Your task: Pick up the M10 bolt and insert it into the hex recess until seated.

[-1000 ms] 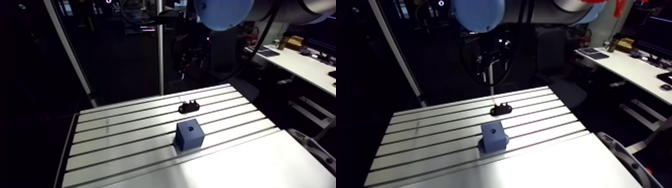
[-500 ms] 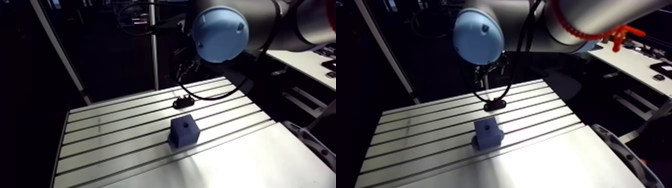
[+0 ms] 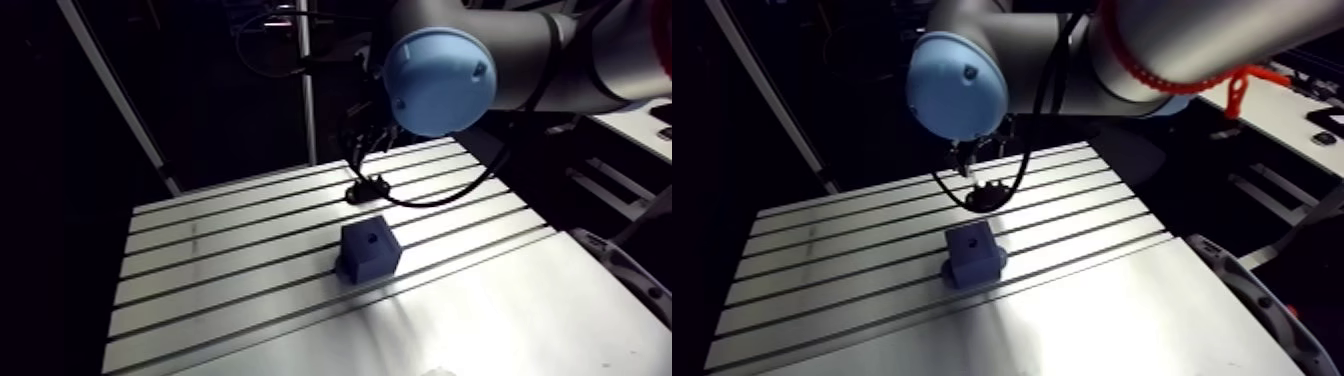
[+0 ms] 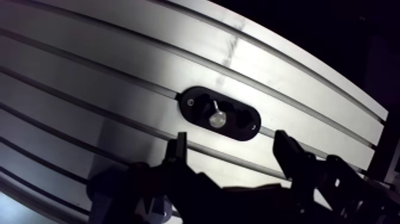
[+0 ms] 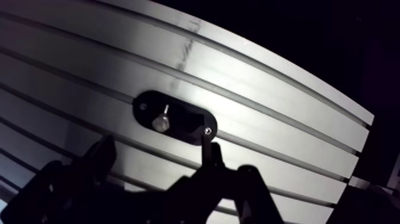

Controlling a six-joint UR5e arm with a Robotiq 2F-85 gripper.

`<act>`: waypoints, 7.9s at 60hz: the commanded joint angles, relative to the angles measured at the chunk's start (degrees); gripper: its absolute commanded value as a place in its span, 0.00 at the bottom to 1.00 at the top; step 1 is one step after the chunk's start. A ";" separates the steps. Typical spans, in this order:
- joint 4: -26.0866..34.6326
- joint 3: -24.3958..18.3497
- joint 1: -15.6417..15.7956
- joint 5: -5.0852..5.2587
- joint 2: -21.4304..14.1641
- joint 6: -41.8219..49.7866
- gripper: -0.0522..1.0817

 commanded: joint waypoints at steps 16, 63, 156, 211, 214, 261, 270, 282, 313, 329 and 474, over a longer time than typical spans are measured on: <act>-4.10 0.96 0.21 -0.01 2.34 0.18 0.33; -3.58 0.86 0.20 -0.37 3.76 0.18 0.38; -3.66 0.18 0.46 -0.19 5.34 1.06 0.53; -3.58 0.35 0.47 -0.45 5.36 1.47 0.60; -3.58 0.35 0.47 -0.45 5.28 1.57 0.60; -3.58 0.35 0.55 -0.45 5.45 1.67 0.63; -3.58 0.44 0.55 -0.46 5.45 1.68 0.64; -3.58 0.44 0.55 -0.54 5.45 1.68 0.64; -3.66 0.44 0.55 -0.54 5.45 1.68 0.67; -3.66 0.44 0.55 -0.54 5.45 1.68 0.68; 33.01 -3.07 3.72 -4.15 -15.46 -9.67 0.99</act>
